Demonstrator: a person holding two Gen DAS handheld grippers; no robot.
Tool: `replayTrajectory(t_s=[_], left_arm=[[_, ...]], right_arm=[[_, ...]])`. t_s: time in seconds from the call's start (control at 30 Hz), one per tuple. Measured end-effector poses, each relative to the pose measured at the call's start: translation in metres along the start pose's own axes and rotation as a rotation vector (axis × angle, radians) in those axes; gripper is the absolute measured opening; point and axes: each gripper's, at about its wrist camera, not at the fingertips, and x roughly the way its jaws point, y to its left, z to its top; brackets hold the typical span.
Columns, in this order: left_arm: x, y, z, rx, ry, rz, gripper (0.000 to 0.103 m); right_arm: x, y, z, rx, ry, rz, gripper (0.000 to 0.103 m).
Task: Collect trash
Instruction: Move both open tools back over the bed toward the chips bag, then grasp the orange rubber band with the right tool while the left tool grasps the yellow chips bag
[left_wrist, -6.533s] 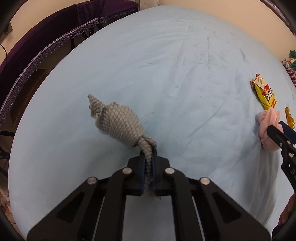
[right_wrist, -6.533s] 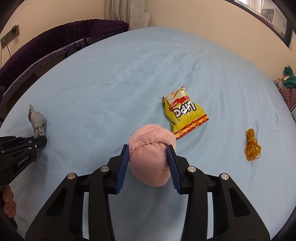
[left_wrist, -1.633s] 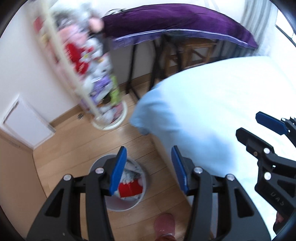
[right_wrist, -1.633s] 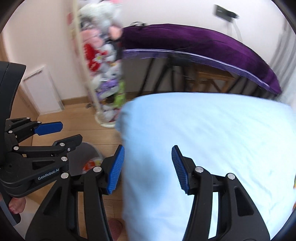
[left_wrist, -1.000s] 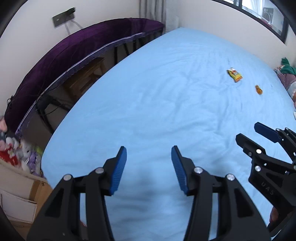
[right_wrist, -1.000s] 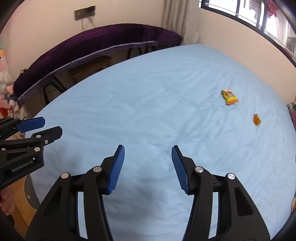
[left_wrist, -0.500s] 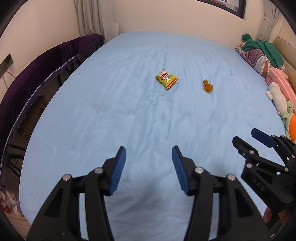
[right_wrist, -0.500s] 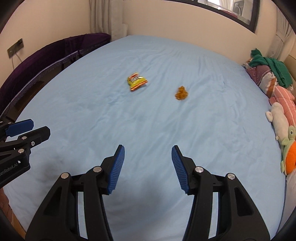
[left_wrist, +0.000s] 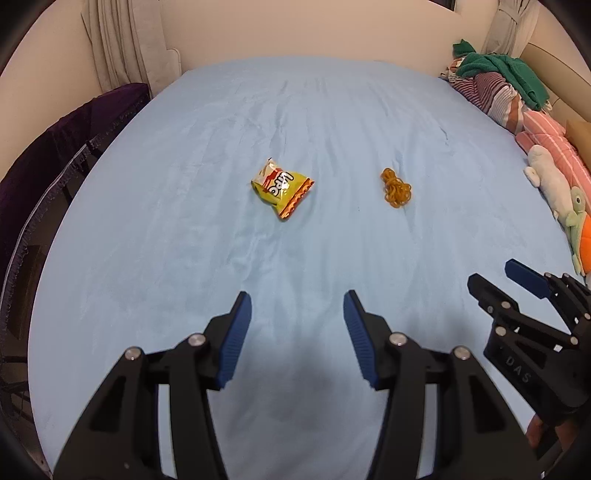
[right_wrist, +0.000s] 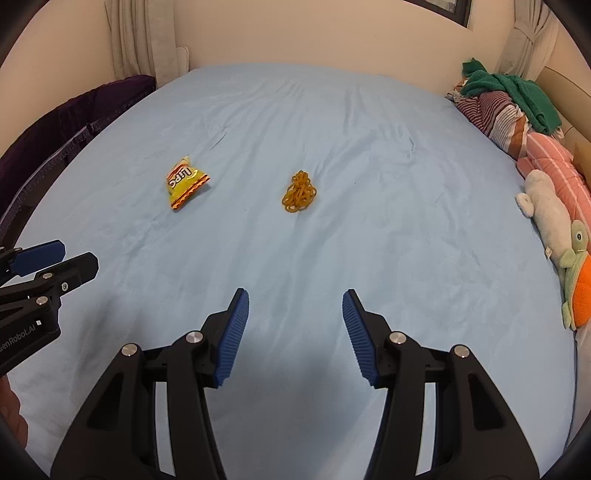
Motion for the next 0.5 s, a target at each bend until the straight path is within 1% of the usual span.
replayTrajectory(t_s=[0.17,0.33,0.5], left_arm=[[0.037,-0.003,0.027,0.023,0.003,-0.004,0.053],[0.076,-0.002,0.053,0.013,0.005,0.002,0.053],[0.109,-0.003,0.078,0.014,-0.01,0.007,0.053]], right_arm=[[0.032,-0.003,0.024,0.02,0.004,-0.008,0.051],[0.069,-0.008,0.048,0.014,0.003,-0.011,0.051],[0.105,-0.013,0.073,0.007,-0.006,-0.008,0.051]])
